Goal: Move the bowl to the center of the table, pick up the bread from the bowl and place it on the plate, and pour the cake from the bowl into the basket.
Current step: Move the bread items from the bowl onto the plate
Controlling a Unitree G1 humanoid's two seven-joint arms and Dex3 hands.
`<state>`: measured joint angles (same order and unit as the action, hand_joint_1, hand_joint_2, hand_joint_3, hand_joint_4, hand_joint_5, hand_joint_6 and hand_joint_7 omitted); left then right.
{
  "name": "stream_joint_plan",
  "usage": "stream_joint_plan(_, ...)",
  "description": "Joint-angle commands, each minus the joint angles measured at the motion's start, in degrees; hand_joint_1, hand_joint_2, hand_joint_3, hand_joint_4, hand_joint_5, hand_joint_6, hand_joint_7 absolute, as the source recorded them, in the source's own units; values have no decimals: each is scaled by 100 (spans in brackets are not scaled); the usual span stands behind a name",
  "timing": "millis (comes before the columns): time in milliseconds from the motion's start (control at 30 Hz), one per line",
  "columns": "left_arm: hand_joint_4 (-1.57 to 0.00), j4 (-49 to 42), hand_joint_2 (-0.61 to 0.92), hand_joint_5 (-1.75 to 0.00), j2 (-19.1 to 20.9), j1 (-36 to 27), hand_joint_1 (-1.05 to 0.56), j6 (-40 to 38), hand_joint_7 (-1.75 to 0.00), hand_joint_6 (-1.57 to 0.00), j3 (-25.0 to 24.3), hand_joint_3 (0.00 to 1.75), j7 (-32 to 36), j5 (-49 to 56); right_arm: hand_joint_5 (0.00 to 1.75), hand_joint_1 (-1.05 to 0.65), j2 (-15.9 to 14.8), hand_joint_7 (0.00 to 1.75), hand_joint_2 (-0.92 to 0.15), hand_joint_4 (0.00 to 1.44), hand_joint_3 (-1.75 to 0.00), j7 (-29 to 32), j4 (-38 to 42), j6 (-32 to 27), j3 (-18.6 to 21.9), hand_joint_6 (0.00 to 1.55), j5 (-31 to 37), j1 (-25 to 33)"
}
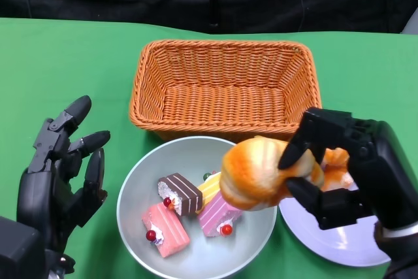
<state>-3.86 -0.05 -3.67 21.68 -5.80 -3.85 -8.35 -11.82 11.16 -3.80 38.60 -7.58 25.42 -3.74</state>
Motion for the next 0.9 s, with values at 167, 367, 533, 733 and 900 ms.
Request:
stream_joint_plan(167, 0, -59, 92, -109, 82, 54, -72, 49, -76, 0, -72, 65, -73, -40, 175, -16, -170, 162, -20, 97, -172, -9, 42, 142, 514, 79, -278, 186)
stream_joint_plan(367, 0, -4, 92, -109, 88, 39, -71, -10, -76, 0, -80, 66, -75, -63, 175, -18, -288, 163, -17, 97, -172, -238, -125, -85, 762, 79, -415, 488)
stream_joint_plan(533, 0, 37, 92, -109, 112, 38, -70, -65, -76, 0, -107, 65, -138, -107, 175, -21, -405, 160, -16, 96, -171, -260, -117, -257, 1002, 78, -232, 710)
stream_joint_plan(733, 0, 83, 92, -108, 132, 36, -71, -147, -76, 0, -120, 63, -202, -130, 175, -20, -532, 162, -18, 95, -166, -234, 56, -442, 1133, 77, -24, 877)
stream_joint_plan(900, 0, 123, 92, -107, 129, -2, -71, -122, -74, 0, -122, 66, -196, -83, 175, -23, -567, 167, -20, 95, -163, -35, 181, -640, 1137, 75, 508, 855)
